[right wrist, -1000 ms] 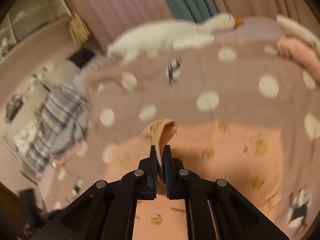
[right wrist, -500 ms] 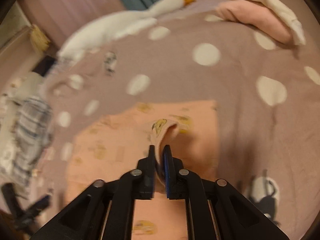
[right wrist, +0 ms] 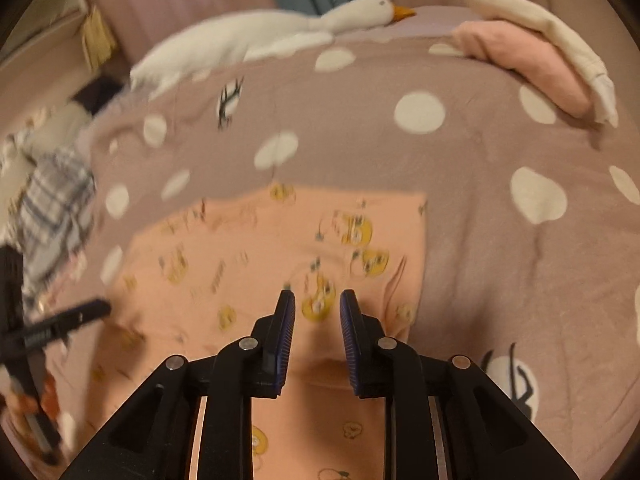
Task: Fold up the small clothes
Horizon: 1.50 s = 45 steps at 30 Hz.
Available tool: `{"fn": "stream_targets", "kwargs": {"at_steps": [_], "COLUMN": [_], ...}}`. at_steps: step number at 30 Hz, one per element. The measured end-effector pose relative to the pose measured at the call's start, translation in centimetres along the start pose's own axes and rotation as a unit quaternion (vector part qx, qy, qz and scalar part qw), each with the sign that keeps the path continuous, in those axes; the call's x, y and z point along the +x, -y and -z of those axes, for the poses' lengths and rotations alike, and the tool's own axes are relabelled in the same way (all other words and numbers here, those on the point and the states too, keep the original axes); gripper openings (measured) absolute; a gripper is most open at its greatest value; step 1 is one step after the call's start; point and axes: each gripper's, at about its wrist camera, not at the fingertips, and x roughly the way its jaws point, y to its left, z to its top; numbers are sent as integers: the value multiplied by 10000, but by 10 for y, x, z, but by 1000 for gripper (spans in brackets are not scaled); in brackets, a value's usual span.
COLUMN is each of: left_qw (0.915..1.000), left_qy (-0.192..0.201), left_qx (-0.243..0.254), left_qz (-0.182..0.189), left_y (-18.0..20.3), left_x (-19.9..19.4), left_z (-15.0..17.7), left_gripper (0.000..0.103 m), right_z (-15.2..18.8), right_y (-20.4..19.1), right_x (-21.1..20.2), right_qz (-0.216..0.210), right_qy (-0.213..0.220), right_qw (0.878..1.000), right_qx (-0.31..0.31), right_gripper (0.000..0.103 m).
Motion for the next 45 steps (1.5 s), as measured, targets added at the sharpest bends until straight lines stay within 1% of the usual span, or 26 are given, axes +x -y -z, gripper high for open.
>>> {"fn": "stream_targets", "kwargs": {"at_steps": [1,2,3,4,6,7,8,9,10,11,12,13,15,17,20,22,25,28,29,32,36,38,40,41,43,45], "left_qw": [9999,9998,9999,9999,9998,9999,10000,9999,9997,9996,9993,9985,9965,9932,9881,9815,9702,9616,9593,9543,9449,9433,9389,9383,9376,9383], "left_qy": [-87,-111,-37,-20,-77,-99,-93,-64,-24,16,74,112,34,-32,-141,-277,-391,-432,-466,-581,-657,-650,-672,-664,-683,-739], "left_qx": [18,30,75,100,107,65,10,-44,-116,-185,-277,-392,-610,-856,-1146,-1360,-1580,-1633,-1616,-1549,-1613,-1631,-1696,-1709,-1685,-1605], "left_qz": [-108,-132,-135,-133,-130,-91,-17,103,202,220,251,358,575,784,1018,1322,1796,2161,2269,2488,2772,2818,2917,2932,2964,2971], "left_y": [-3,-6,-7,-7,-7,-9,-11,-14,-17,-21,-26,-33,-45,-57,-73,-81,-86,-85,-82,-74,-60,-59,-57,-55,-51,-50], "left_x": [9,14,14,13,9,5,0,-8,-17,-25,-35,-44,-54,-64,-77,-81,-86,-88,-87,-79,-57,-50,-44,-43,-42,-44], "left_z": [3,5,6,6,5,6,7,9,14,19,26,35,49,67,96,115,137,148,150,145,123,114,107,104,104,108], "left_gripper": [43,44,44,44,44,44,48,59,68,84,89,89,89,89,89,89,89,89,89,89,89,89,89,88,83,73], "right_z": [4,6,10,14,17,16,15,15,17,19,22,26,39,51,76,91,110,132,140,147,136,131,125,123,120,121], "right_y": [0,0,2,4,3,3,3,2,2,4,6,8,18,28,50,60,64,67,66,62,50,49,48,48,48,50], "right_x": [9,15,25,31,30,28,25,18,12,0,-8,-17,-34,-47,-65,-72,-75,-76,-74,-68,-53,-45,-39,-36,-31,-30], "right_qz": [122,206,322,360,381,393,394,351,270,114,13,-85,-294,-438,-728,-800,-942,-1071,-1147,-1480,-1721,-1838,-1910,-1943,-2036,-2130], "right_qy": [-139,-243,-422,-487,-367,-382,-412,-427,-394,-305,-256,-225,-203,-198,-281,-350,-525,-790,-851,-932,-939,-941,-914,-901,-896,-892], "right_qw": [9998,9995,9986,9982,9986,9985,9984,9985,9988,9993,9995,9994,9985,9969,9913,9885,9843,9803,9788,9722,9691,9661,9640,9627,9593,9555], "right_qx": [-32,-29,-27,-41,-76,-44,4,52,93,159,204,255,425,623,1064,1237,1397,1461,1466,1559,1496,1550,1610,1651,1741,1835], "right_gripper": [23,23,22,22,22,22,22,22,23,25,29,36,42,42,42,43,43,43,43,43,43,43,43,43,43,43]}}
